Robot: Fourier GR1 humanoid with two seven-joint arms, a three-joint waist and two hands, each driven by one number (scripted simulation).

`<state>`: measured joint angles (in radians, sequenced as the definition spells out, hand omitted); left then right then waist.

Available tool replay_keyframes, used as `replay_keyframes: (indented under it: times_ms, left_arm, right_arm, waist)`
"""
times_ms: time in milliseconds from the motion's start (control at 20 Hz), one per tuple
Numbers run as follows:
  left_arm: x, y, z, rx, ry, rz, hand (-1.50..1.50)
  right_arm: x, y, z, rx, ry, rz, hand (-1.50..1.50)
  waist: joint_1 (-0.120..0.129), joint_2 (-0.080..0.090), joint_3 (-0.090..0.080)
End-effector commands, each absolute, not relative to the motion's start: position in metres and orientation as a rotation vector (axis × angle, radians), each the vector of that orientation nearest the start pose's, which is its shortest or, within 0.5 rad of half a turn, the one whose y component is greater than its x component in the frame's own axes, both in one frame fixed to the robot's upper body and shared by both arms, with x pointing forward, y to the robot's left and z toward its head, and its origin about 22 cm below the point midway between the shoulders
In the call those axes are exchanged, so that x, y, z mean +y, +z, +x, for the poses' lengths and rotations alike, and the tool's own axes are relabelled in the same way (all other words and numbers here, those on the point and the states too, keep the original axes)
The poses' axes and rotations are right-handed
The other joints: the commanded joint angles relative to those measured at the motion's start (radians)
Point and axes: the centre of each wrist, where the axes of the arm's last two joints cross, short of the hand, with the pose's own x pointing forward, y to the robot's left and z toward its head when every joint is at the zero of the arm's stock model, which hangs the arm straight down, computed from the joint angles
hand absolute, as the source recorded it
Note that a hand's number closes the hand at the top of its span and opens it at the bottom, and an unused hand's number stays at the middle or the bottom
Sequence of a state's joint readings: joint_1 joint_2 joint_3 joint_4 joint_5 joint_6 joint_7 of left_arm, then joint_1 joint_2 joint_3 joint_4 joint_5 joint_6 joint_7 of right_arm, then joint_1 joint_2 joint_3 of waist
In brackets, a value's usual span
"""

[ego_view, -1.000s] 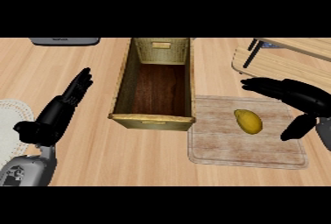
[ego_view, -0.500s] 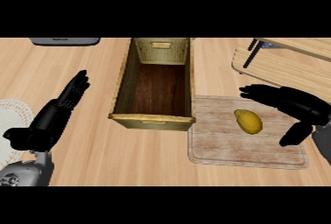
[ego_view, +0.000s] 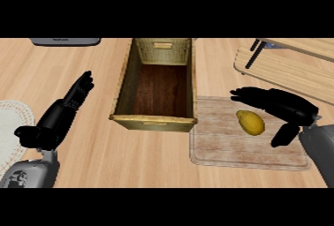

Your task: Pick the lemon from the cutting board and place it in the basket

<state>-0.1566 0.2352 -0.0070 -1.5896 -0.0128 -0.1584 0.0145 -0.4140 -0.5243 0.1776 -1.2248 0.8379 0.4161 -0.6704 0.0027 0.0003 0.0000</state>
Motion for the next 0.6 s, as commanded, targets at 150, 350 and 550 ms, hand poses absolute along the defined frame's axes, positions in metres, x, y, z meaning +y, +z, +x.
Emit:
replay_keyframes:
  times_ms: [150,350,550]
  left_arm:
    - [0.266,0.066,0.280,-1.702,-0.377,0.040,0.00]
    - [0.270,0.065,0.274,-1.706,-0.384,0.035,0.00]
    - [0.263,0.053,0.286,-1.691,-0.384,0.027,0.00]
  right_arm:
    - [-0.290,0.051,0.343,-1.482,1.751,-0.261,-1.50]
    - [-0.309,0.059,0.354,-1.452,1.754,-0.283,-1.50]
    - [-0.284,0.033,0.356,-1.434,1.760,-0.230,-1.50]
  waist:
    - [0.001,0.000,0.000]
    - [0.001,0.000,0.000]
    - [0.001,0.001,0.000]
